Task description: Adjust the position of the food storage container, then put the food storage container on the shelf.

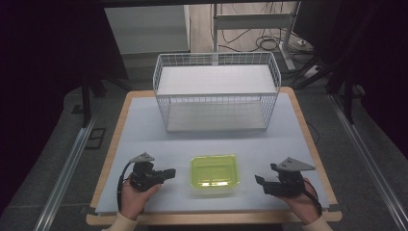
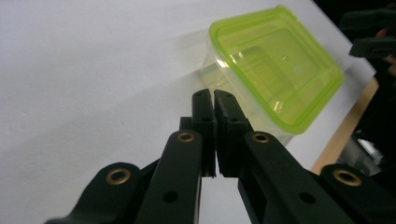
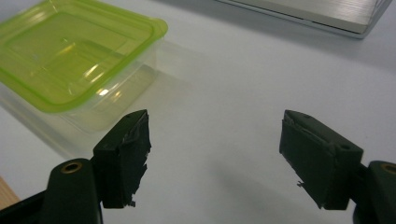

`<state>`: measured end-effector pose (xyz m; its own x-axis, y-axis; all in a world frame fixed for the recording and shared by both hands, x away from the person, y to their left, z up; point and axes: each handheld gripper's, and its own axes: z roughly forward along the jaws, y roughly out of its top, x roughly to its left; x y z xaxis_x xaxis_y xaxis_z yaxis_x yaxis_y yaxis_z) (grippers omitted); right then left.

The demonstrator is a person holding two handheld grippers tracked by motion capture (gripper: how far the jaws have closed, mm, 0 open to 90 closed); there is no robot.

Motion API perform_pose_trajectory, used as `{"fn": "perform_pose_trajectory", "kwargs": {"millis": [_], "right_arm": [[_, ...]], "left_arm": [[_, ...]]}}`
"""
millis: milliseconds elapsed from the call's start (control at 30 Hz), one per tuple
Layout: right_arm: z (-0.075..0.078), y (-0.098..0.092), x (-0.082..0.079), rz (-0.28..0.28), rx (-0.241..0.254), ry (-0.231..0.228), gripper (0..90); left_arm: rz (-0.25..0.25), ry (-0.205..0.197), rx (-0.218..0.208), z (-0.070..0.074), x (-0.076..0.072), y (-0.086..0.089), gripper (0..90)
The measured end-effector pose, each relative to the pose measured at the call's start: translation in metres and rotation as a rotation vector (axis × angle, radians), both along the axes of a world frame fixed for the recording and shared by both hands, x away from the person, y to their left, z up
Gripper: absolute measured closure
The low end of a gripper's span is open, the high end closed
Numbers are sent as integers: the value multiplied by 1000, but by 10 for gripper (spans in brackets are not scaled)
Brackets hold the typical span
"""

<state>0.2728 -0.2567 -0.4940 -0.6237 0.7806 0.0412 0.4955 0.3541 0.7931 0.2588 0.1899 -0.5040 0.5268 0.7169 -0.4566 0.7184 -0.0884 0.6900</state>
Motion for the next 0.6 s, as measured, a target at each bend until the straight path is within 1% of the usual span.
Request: {"fn": "perform_pose_trajectory", "kwargs": {"millis": [33,67,100,133,167,200,267,300,367,467,533,600], "right_arm": [[0,0,0,3,7,1,249],[0,-1,0,8,12,1,250],[0,-1,0,15,20,0,249],[0,-1,0,28,41,5,249],[0,-1,0,28,41,5,249],[1,-1,0,36,54,7,249],[2,-1,1,57,86,15,247],[2,-1,1,57,86,15,247],[2,0,1,70,101,30,244],[0,2,1,92,116,55,235],[0,2,1,96,119,60,231],[0,2,2,103,137,68,229]], "left_arm": [[0,-6,-10,1,0,1,852],[1,-10,-22,1,-1,2,803],[2,-13,-35,2,-1,3,723],[10,-8,-61,4,-1,2,566],[10,-8,-61,4,-1,2,506],[9,4,-72,5,-1,2,506],[19,19,-89,6,-2,2,409],[17,24,-97,6,-2,2,409],[7,37,-113,7,-1,2,395],[4,51,-122,6,0,1,375],[4,56,-127,6,0,1,373],[3,64,-134,5,0,1,367]]}}
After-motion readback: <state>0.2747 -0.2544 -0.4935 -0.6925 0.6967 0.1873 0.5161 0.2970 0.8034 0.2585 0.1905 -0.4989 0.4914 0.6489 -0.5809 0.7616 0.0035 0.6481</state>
